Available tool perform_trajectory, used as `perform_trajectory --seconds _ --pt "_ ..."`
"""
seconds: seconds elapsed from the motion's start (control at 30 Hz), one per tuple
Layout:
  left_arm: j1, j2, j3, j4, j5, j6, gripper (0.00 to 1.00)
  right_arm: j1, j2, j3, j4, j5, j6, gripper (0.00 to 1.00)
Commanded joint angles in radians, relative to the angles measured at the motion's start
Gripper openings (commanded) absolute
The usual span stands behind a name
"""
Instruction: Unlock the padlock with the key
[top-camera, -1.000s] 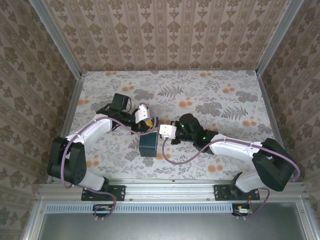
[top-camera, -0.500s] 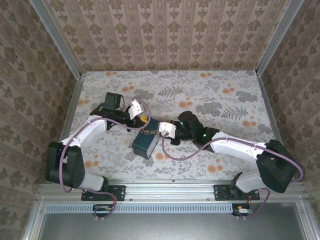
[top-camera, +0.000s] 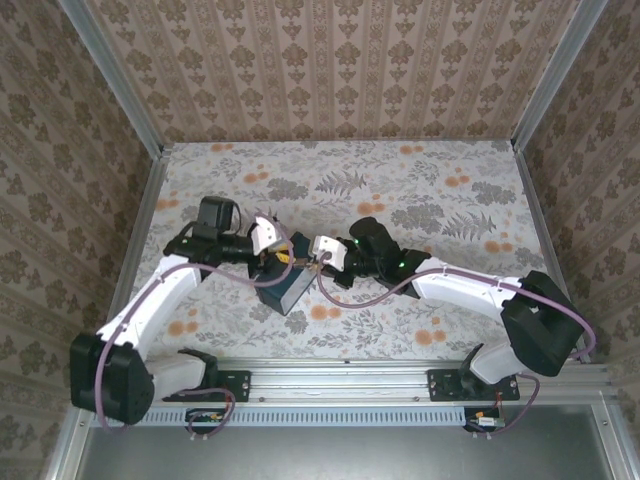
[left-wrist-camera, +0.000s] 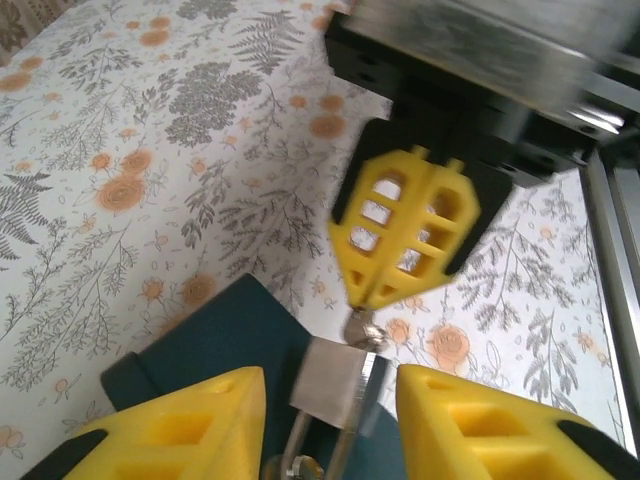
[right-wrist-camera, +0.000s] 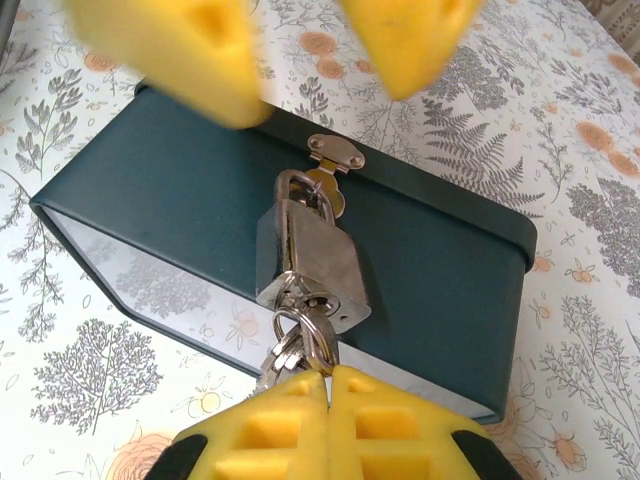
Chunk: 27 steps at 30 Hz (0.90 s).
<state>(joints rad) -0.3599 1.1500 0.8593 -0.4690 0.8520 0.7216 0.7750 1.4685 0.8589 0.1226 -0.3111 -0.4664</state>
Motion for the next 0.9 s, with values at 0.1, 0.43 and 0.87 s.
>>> perform_trajectory --seconds 0.1,0.43,0.87 --pt "-0.113 -0.096 -0.027 -0.089 -0.277 0.087 0.42 -0.003 0.036 0.048 -0.027 -0.009 0.044 0.07" --pt "-0.194 -0.091 -0.051 -0.047 -0.441 0.106 0.46 -0.003 0.028 0.015 0.015 0.01 0.052 0.11" --pt "-0.029 -0.162 -0.073 -0.047 -0.218 0.048 0.47 -0.034 0.034 -0.117 0.257 -0.03 -0.025 0.24"
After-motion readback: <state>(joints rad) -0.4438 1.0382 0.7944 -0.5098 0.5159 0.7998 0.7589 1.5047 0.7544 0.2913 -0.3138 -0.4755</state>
